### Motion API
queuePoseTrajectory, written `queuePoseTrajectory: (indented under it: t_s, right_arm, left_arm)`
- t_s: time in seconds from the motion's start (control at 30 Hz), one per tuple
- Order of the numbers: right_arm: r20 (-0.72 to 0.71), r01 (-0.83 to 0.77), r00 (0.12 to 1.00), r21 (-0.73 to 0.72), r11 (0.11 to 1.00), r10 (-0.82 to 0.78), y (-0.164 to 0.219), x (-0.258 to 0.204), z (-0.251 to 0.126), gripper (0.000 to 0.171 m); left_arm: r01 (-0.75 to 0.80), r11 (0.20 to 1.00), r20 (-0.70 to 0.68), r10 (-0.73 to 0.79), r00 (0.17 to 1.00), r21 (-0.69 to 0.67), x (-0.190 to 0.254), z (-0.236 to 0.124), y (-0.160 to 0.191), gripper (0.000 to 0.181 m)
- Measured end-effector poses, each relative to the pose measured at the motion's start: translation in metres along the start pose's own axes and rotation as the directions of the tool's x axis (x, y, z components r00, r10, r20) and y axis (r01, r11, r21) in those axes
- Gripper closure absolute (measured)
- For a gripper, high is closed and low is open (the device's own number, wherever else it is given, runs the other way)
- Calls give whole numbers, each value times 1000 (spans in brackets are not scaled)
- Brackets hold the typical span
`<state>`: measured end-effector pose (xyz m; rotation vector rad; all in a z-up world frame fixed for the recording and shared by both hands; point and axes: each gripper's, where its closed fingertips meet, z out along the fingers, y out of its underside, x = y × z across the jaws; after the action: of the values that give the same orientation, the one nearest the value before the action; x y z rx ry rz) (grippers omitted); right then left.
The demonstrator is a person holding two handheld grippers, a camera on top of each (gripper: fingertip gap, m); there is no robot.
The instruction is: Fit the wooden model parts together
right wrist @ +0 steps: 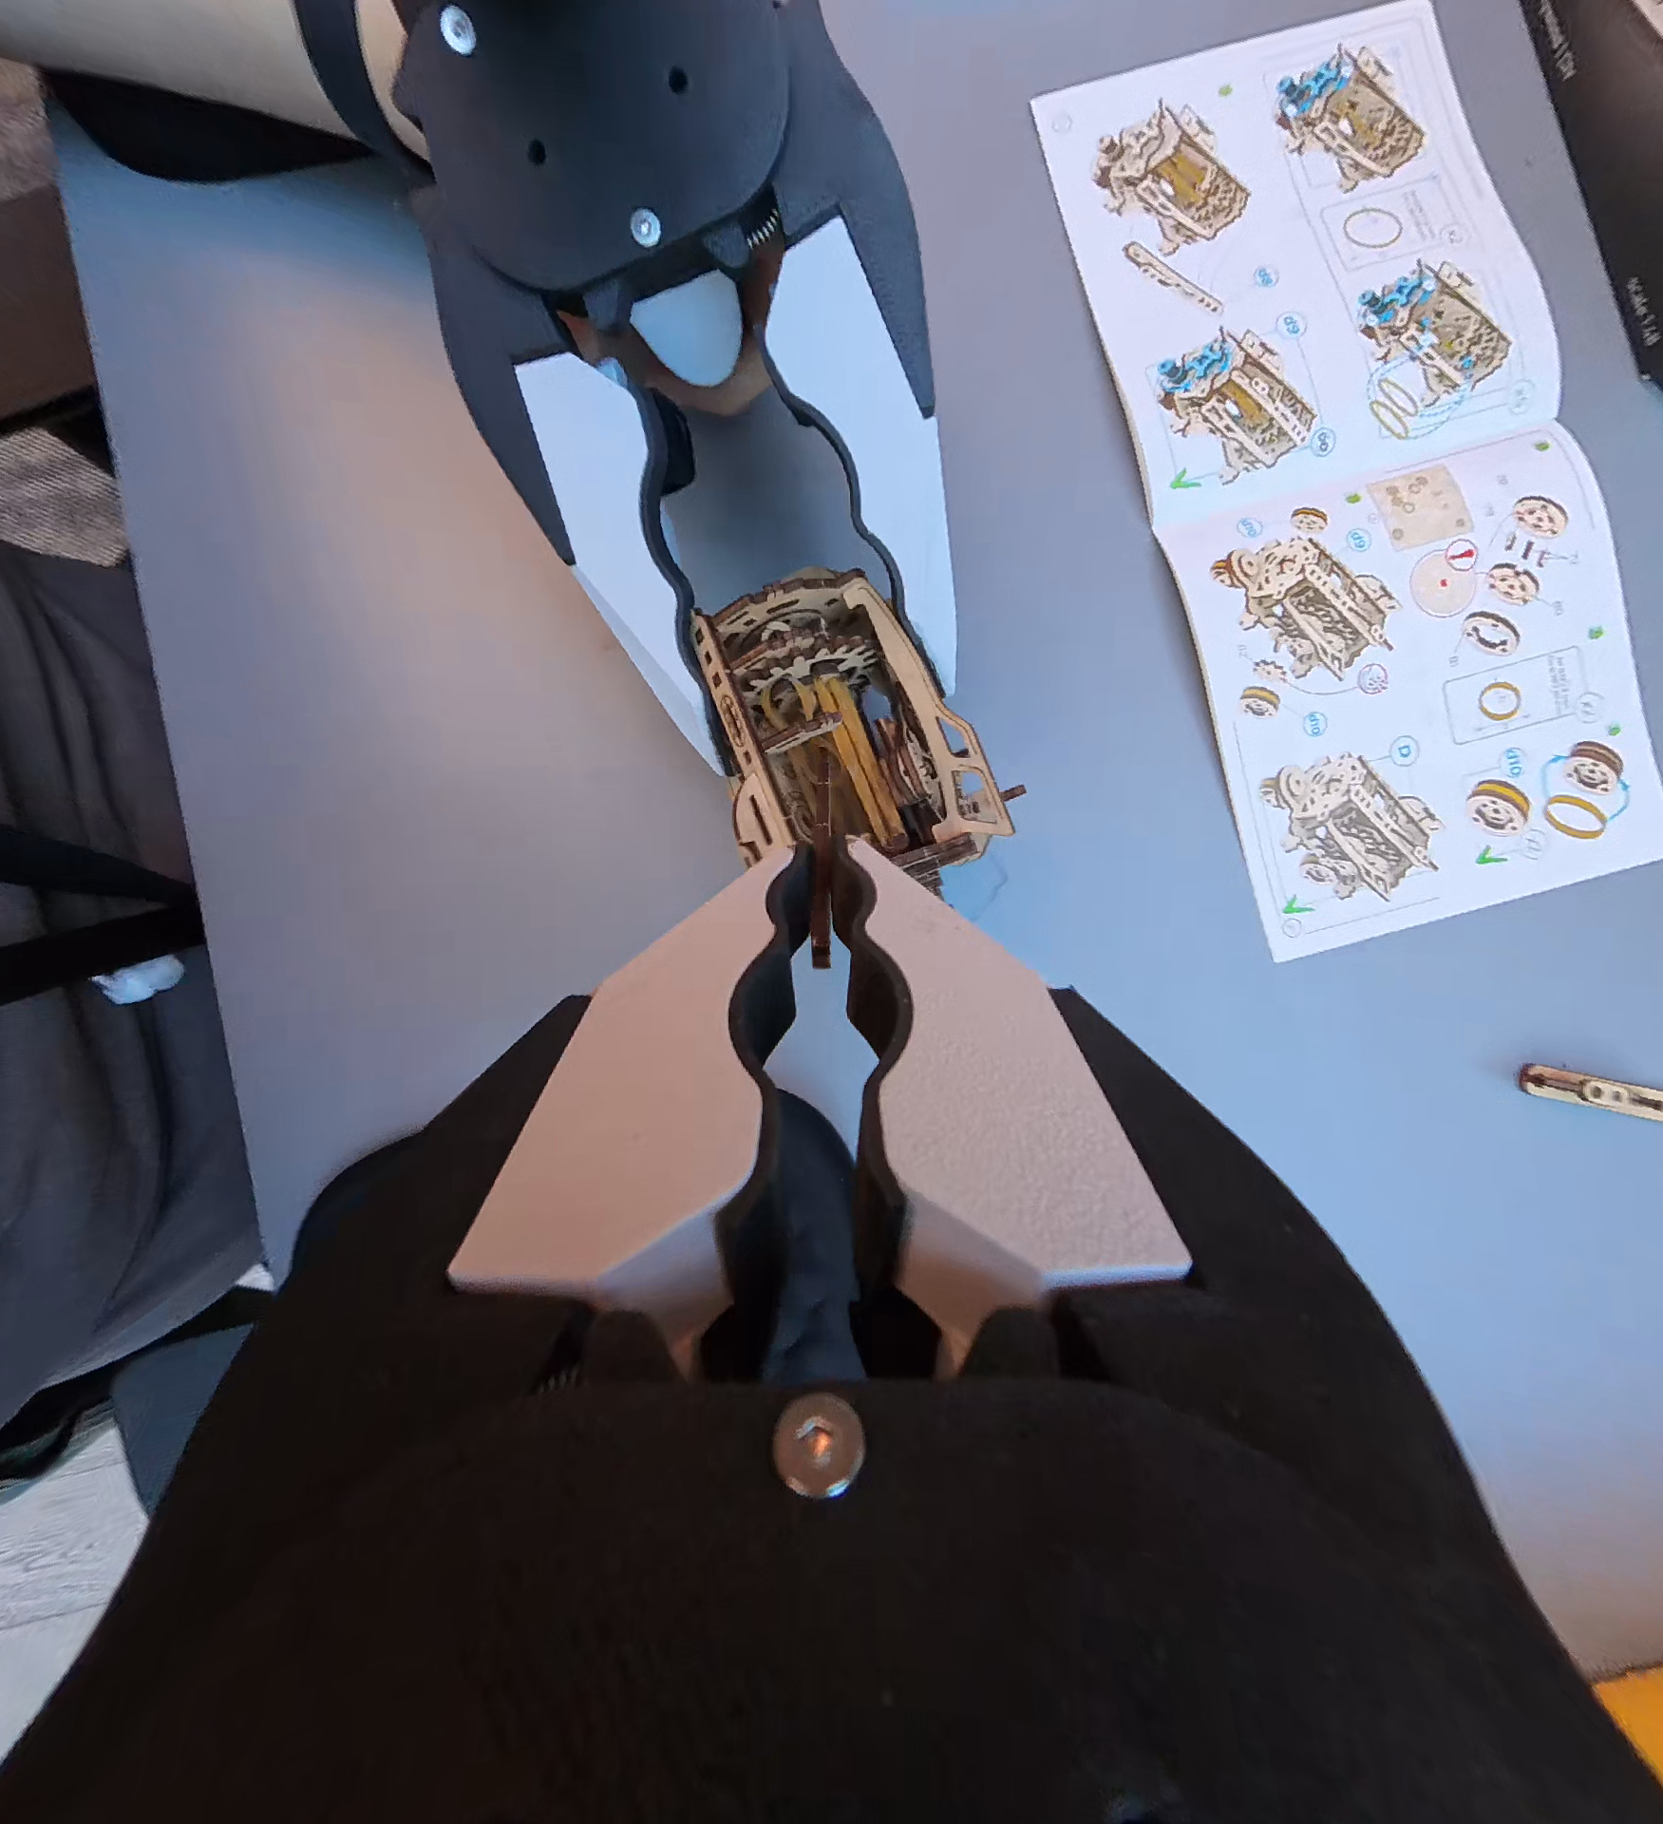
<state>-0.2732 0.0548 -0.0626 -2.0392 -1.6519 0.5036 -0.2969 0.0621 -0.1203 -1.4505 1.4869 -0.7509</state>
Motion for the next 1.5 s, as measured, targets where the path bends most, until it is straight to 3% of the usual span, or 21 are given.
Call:
queuePoseTrajectory:
  t_s: [0.03, 0.37, 0.57, 0.9, 1.5]
  right_arm:
    - [20, -7, 1000, 22, 1000, 7, -2, -2, -3, 170]
    - [39, -32, 999, 94, 995, 28, -4, 11, -26, 170]
    - [160, 14, 986, 151, 988, -38, -15, 0, -31, 170]
    - [222, 98, 968, 99, 990, -118, -25, -6, -10, 170]
    - [283, 88, 955, 18, 996, -90, -22, -4, -1, 170]
  left_arm:
    - [-1, 1000, 0, 1, 1000, 0, 0, 0, 0, 122]
    - [-5, 1000, -9, 5, 1000, -2, 0, 0, 0, 122]
    - [-31, 999, -56, 31, 998, 11, 3, -4, 1, 122]
    - [-35, 999, -59, 35, 998, 13, 3, -3, 1, 122]
    - [-41, 999, -61, 41, 997, 12, 3, -4, 1, 122]
